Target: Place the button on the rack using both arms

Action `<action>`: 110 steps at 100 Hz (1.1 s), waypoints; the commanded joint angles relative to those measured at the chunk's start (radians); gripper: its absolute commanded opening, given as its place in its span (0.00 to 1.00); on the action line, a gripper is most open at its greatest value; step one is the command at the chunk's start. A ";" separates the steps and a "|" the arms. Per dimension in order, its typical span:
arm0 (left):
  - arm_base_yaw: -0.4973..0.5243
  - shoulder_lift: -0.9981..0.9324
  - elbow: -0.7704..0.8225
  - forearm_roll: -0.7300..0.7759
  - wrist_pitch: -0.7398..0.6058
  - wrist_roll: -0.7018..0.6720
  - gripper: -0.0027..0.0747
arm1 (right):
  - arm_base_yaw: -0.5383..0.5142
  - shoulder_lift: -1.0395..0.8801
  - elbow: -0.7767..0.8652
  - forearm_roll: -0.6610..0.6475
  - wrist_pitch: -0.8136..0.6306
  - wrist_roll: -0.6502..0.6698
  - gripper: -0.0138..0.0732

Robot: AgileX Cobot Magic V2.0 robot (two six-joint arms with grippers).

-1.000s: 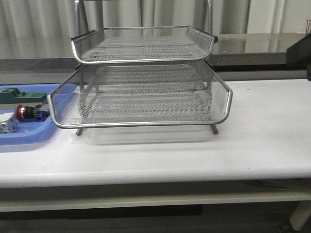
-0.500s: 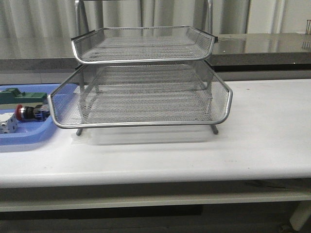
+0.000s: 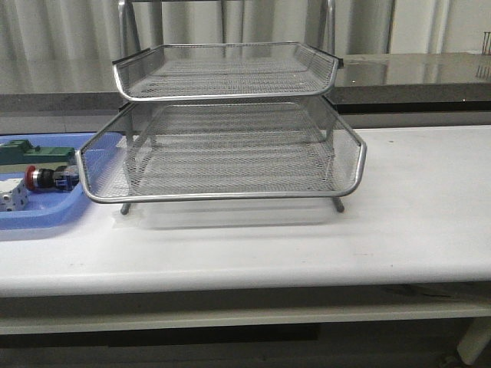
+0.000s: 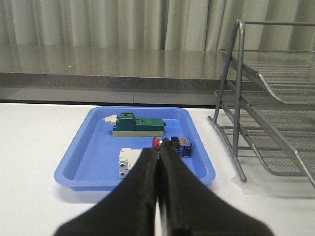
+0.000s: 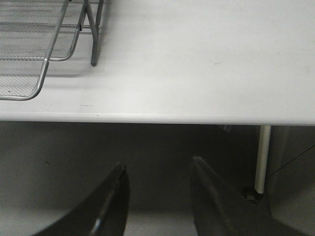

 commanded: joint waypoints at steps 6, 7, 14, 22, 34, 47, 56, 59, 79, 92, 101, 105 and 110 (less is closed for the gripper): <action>0.004 -0.032 0.055 -0.008 -0.080 -0.003 0.01 | -0.005 -0.007 -0.033 -0.008 -0.044 0.009 0.46; 0.004 -0.032 0.055 -0.008 -0.080 -0.003 0.01 | -0.005 -0.007 -0.033 -0.008 -0.044 0.009 0.45; 0.004 -0.032 0.055 -0.008 -0.080 -0.003 0.01 | -0.005 -0.007 -0.033 -0.008 -0.040 0.008 0.37; 0.004 -0.032 0.055 -0.008 -0.080 -0.003 0.01 | -0.005 -0.007 -0.033 -0.008 -0.036 0.008 0.24; 0.004 -0.032 0.055 -0.008 -0.080 -0.003 0.01 | -0.005 -0.007 -0.033 -0.008 -0.028 0.008 0.08; 0.004 -0.032 0.055 -0.008 -0.080 -0.003 0.01 | -0.005 -0.007 -0.033 -0.008 -0.015 0.008 0.03; 0.004 -0.032 0.055 -0.008 -0.080 -0.003 0.01 | -0.005 -0.007 -0.033 -0.008 0.011 0.008 0.03; 0.004 -0.032 0.055 -0.008 -0.080 -0.003 0.01 | -0.005 -0.007 -0.033 -0.008 0.018 0.008 0.03; 0.004 -0.032 0.055 -0.008 -0.080 -0.003 0.01 | -0.005 -0.007 -0.033 -0.008 0.028 0.008 0.03; 0.004 -0.032 0.055 -0.008 -0.080 -0.003 0.01 | -0.005 -0.007 -0.033 -0.008 0.028 0.008 0.03; 0.004 -0.032 0.055 -0.008 -0.080 -0.003 0.01 | -0.005 -0.007 -0.033 -0.008 0.028 0.008 0.03; 0.004 -0.032 0.055 -0.008 -0.080 -0.003 0.01 | -0.005 -0.007 -0.033 -0.008 0.028 0.008 0.03; 0.004 -0.032 0.055 -0.008 -0.080 -0.003 0.01 | -0.005 -0.007 -0.033 -0.008 0.028 0.008 0.03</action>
